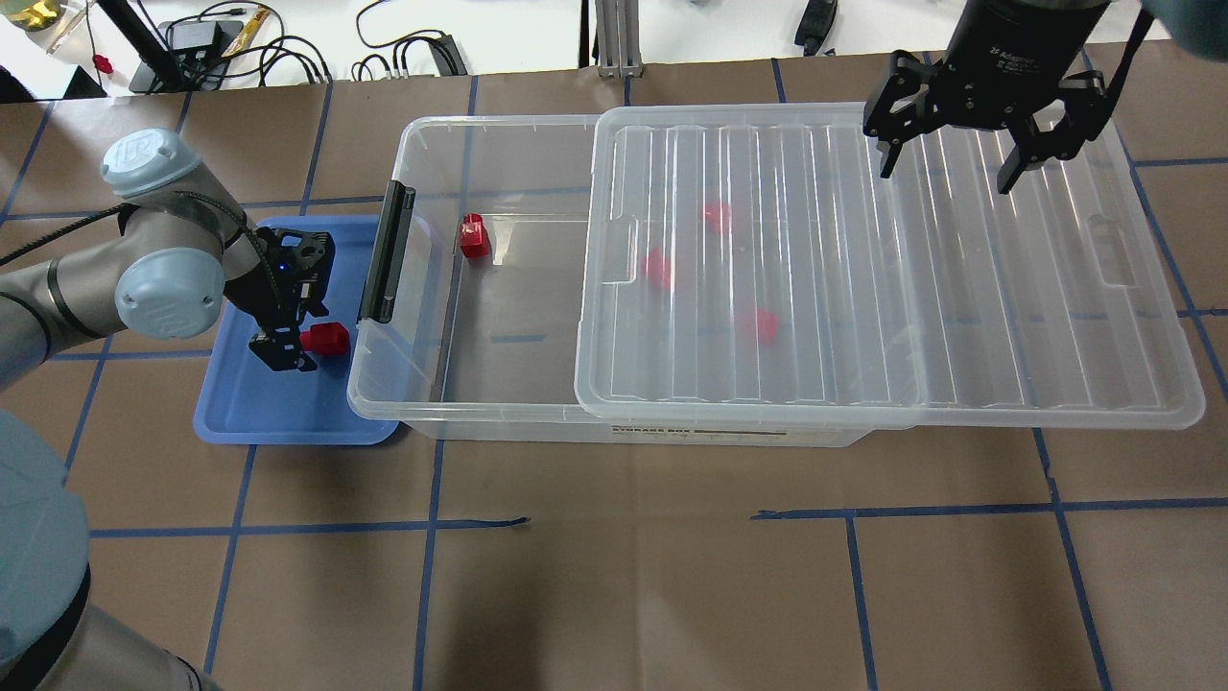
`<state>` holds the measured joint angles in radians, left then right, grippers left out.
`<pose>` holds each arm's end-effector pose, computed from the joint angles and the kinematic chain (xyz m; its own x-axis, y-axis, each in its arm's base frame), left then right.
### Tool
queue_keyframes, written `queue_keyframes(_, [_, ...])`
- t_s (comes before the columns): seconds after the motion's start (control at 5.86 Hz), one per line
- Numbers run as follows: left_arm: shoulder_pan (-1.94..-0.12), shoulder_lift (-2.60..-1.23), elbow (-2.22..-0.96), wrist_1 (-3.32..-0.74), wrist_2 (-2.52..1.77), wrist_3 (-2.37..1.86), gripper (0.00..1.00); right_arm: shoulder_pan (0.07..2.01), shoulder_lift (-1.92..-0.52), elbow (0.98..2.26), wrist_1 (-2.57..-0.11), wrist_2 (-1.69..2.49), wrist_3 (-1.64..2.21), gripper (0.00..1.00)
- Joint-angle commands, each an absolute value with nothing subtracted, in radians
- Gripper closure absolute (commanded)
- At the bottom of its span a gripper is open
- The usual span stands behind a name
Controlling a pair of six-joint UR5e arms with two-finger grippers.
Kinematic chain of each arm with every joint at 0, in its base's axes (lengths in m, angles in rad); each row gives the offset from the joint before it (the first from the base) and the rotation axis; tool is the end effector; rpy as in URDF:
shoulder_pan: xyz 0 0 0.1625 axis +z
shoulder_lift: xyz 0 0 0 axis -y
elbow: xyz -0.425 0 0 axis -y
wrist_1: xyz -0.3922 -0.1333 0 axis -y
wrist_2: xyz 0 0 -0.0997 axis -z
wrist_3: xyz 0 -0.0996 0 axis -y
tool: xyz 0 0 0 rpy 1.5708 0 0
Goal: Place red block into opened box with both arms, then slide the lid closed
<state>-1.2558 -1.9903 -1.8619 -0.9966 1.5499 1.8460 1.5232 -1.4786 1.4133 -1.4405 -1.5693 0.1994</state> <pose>0.0434 -0.5702 0.1826 -0.0373 0.9914 0.1252 0.9974 0.0447 -0.0569 0.1084 -0.5293 0.5054 -0.9697 0.2442 0.0114 0.2444 0.9676 0.0640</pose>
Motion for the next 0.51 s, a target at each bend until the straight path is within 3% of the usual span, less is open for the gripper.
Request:
queue_keyframes(0.0, [-1.258, -2.002, -1.859, -0.985, 1.557, 1.844, 0.81, 1.523, -1.471, 1.414, -1.434, -1.559, 0.199, 0.00])
queue_keyframes(0.17, [-1.258, -2.002, -1.856, -0.985, 1.555, 1.842, 0.93, 1.525, -1.476, 1.410, -1.436, -1.557, 0.186, 0.00])
queue_keyframes(0.34, [-1.261, -1.978, -1.839, -0.988, 1.558, 1.841, 0.96, 1.528, -1.476, 1.410, -1.433, -1.557, 0.183, 0.00])
